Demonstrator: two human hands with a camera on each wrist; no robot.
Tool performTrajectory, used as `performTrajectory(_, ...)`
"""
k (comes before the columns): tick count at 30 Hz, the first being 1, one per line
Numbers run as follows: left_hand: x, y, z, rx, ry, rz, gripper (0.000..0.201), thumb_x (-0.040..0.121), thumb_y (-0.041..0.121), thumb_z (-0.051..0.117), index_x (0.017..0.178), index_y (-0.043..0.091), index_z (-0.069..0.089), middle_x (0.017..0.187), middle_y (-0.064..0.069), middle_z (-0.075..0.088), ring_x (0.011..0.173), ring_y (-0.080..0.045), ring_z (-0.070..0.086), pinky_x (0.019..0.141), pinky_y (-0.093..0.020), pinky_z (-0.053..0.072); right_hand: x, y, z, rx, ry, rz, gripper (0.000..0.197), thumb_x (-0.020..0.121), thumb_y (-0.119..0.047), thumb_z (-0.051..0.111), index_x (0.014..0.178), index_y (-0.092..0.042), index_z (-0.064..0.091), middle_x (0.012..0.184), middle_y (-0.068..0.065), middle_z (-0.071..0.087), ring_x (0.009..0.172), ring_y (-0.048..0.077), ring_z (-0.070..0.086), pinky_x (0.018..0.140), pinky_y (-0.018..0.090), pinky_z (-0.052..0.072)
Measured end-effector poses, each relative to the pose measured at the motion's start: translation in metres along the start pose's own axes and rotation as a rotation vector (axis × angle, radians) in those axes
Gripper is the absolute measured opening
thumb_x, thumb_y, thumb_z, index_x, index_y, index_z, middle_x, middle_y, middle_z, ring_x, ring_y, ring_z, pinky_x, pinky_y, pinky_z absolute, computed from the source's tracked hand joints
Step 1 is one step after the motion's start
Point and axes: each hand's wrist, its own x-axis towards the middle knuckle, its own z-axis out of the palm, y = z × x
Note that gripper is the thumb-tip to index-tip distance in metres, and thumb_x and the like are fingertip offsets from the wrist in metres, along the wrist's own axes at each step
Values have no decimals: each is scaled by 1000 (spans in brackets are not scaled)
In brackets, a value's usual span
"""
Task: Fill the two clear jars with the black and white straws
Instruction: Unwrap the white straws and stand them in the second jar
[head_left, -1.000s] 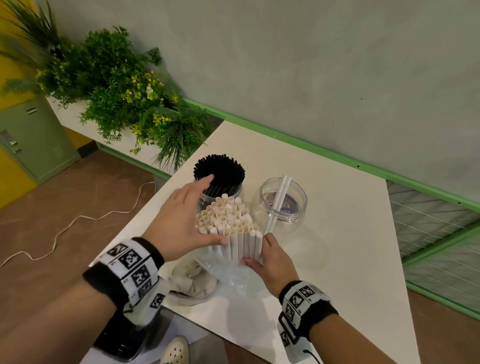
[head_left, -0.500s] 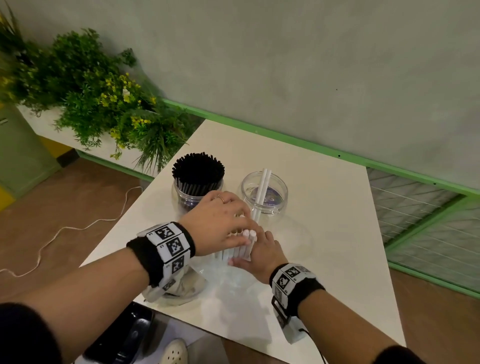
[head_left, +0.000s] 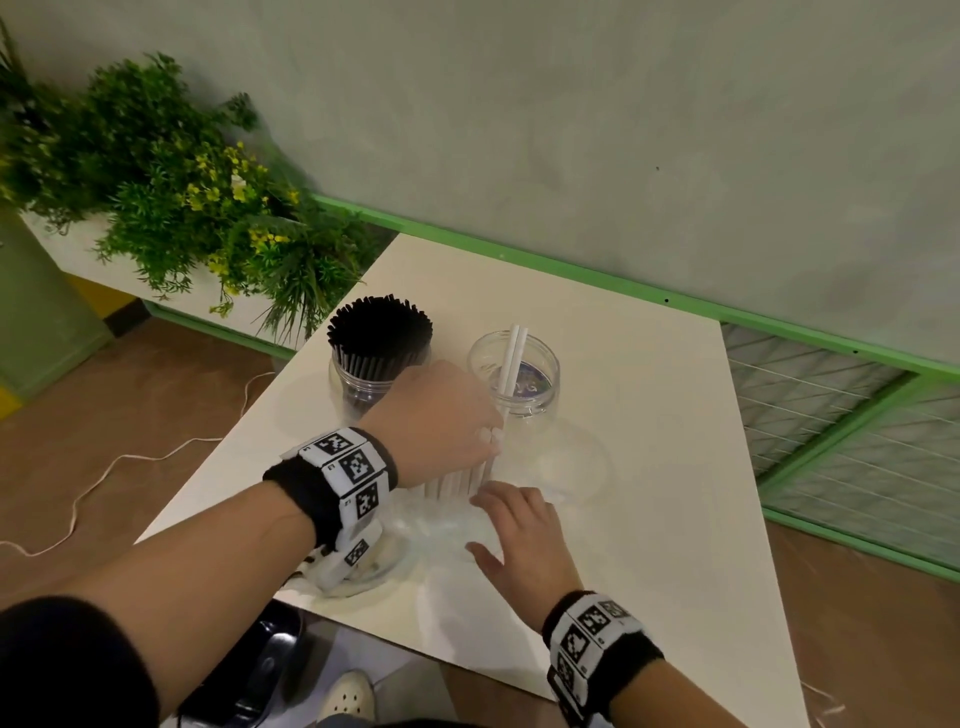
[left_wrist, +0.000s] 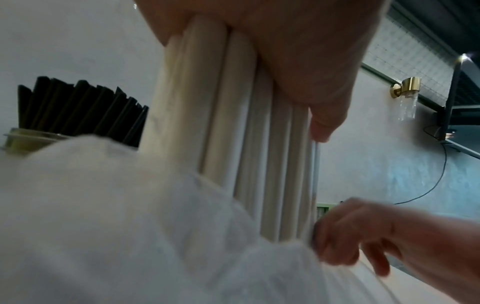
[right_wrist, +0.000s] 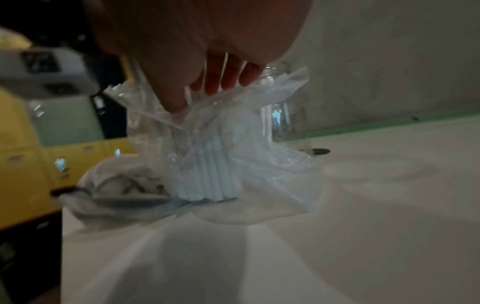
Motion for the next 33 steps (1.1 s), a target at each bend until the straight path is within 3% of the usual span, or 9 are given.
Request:
performTrajectory(3,2,1,1,10,13,-24,35,83,57,39,100,39,64,111,13,59,108,-18,51,86,-40,42,9,-5,3,-117,-151,17,65,65,-37,77,123,-23,49,111,-7,58,93,16,42,71,30,50)
performTrajectory(8,1,3,1,8,9,-30,39,83,58,37,100,38,65,112,12,59,107,-19,51,86,-41,42,18,-8,9,-327,-123,-113,23,58,-19,74,75,-18,60,87,1,52,81,23,40,64,32,39)
performTrajectory(11,0,4,2,13,20,-28,38,83,58,37,100,38,65,110,12,60,105,-19,52,84,-40,41,17,-4,4,-319,-128,-298,16,62,-7,65,73,-17,58,81,1,54,83,24,48,72,33,35)
performTrajectory(14,0,2,4,11,7,-35,36,84,59,37,102,41,63,112,15,57,110,-15,48,87,-38,37,8,-2,-3,-336,-218,-357,25,60,-7,65,76,-20,52,68,-4,48,65,19,45,68,32,38)
performTrajectory(18,2,1,3,12,-4,-34,36,85,59,38,103,42,63,114,15,57,111,-15,48,87,-38,37,-12,1,4,-156,-368,-70,46,53,-10,75,87,-20,45,74,-2,49,60,19,46,56,27,42)
performTrajectory(22,2,2,2,14,-9,-39,38,83,59,36,103,41,64,115,14,57,110,-16,49,87,-38,38,-27,14,4,201,-459,252,27,93,-32,49,114,-16,56,114,1,48,82,18,54,75,24,42)
performTrajectory(26,2,1,2,-8,9,-37,38,83,58,37,101,39,65,114,13,59,110,-18,50,86,-40,40,-17,22,0,282,-438,373,34,100,-27,37,132,-23,48,112,-1,56,92,17,57,78,21,37)
performTrajectory(30,3,2,3,-7,14,-30,33,84,56,42,100,39,65,114,13,59,110,-18,50,86,-40,41,-7,30,1,334,-456,552,62,87,-41,63,137,-25,30,103,-3,58,85,13,53,77,22,38)
performTrajectory(33,1,2,4,-7,23,-24,31,84,56,43,99,39,64,112,14,58,109,-17,50,85,-39,40,0,32,7,461,-452,709,89,76,-38,77,142,-21,19,95,-3,55,87,13,55,75,21,40)
